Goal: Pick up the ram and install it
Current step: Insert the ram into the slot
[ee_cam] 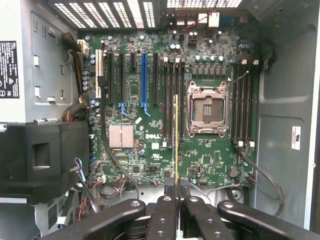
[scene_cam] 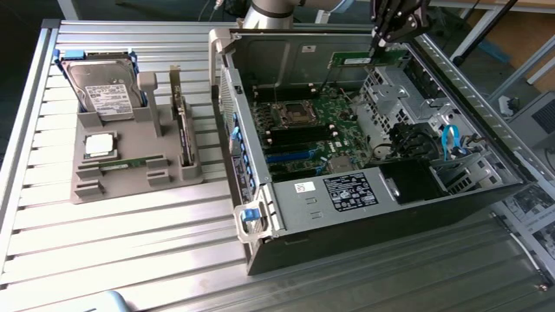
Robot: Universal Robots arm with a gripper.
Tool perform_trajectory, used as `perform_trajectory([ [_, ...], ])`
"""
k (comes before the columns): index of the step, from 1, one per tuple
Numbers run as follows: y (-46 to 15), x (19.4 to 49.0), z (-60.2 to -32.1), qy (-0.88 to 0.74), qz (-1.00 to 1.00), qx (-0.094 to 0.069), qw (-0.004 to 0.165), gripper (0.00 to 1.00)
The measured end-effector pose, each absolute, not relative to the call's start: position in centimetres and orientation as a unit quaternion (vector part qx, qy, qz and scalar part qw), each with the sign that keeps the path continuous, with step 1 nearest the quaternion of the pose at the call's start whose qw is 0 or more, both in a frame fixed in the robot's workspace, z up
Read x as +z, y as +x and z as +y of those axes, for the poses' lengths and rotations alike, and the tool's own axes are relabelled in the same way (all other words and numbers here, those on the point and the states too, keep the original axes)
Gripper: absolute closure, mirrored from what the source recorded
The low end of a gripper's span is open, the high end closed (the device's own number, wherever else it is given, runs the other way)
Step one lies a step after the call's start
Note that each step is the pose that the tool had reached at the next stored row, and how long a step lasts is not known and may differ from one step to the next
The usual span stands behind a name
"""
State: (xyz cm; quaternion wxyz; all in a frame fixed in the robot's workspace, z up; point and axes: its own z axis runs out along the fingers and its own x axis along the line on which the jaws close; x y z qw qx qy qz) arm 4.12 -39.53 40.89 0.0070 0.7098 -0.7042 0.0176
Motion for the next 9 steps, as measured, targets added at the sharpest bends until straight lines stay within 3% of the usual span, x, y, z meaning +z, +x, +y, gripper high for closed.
perform_trajectory([
  [9, 4.06, 40.70, -39.51, 0.710, -0.704, 0.018, 0.007, 0.88],
])
